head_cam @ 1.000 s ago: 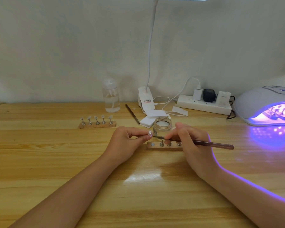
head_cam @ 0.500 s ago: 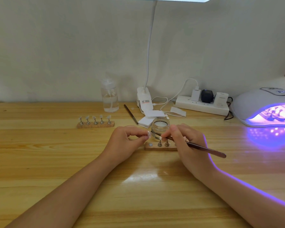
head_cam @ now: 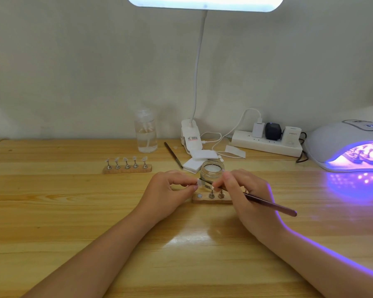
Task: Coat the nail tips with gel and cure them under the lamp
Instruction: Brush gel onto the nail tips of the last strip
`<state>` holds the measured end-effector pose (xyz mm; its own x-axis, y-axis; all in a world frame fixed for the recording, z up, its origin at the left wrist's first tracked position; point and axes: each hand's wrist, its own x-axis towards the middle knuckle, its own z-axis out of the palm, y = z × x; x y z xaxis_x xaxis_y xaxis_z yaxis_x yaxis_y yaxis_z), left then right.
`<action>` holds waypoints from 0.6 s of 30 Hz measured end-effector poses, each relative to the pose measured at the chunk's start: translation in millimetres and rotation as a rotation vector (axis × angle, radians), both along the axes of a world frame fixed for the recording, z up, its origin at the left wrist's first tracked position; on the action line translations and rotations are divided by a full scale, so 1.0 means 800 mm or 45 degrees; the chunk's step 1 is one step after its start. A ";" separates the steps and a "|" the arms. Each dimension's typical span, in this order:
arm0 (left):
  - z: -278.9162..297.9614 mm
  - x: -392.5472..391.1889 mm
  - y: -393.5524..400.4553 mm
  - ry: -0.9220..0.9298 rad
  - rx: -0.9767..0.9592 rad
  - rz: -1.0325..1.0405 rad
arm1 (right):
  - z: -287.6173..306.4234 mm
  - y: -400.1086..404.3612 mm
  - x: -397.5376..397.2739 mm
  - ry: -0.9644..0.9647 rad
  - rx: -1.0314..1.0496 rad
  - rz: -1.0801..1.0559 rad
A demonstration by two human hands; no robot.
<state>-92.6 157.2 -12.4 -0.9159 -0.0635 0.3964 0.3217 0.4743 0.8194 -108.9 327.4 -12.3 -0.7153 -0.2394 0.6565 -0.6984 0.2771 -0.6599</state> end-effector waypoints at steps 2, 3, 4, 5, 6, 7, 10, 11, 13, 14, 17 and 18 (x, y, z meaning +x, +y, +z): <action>0.001 0.000 0.001 0.002 -0.002 -0.002 | 0.002 -0.002 0.000 0.027 0.050 -0.041; 0.001 0.001 0.001 0.004 -0.009 0.005 | 0.002 -0.003 0.000 0.039 0.066 -0.044; 0.002 0.000 0.001 0.006 -0.018 0.012 | 0.002 -0.003 0.000 0.044 0.080 -0.038; 0.002 0.000 0.001 0.006 -0.023 0.015 | 0.002 -0.003 0.000 0.042 0.090 -0.027; 0.002 0.000 0.001 0.007 -0.025 0.013 | 0.000 -0.003 -0.001 0.031 0.089 -0.011; 0.001 0.000 0.001 0.009 -0.025 0.008 | -0.002 -0.002 -0.001 0.010 0.072 0.009; 0.001 0.001 0.001 0.006 -0.016 0.001 | -0.004 0.001 0.000 -0.061 -0.064 0.057; 0.001 0.001 0.001 0.004 -0.013 0.002 | -0.004 0.002 0.001 -0.067 -0.104 0.064; 0.001 0.001 0.001 0.002 -0.017 0.001 | -0.002 0.002 0.002 -0.043 -0.116 0.056; 0.001 0.000 0.001 0.001 -0.020 0.000 | 0.000 0.002 0.002 -0.019 -0.077 0.037; 0.001 0.000 0.000 0.005 -0.017 -0.002 | 0.002 -0.001 0.000 -0.005 0.051 -0.007; 0.001 0.000 0.000 0.002 -0.011 -0.001 | 0.001 -0.001 0.000 -0.015 0.060 -0.002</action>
<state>-92.6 157.4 -11.7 -0.9154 -0.0593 0.3983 0.3233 0.4812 0.8148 -109.2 326.3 -11.6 -0.7233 -0.2685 0.6362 -0.6902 0.3091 -0.6542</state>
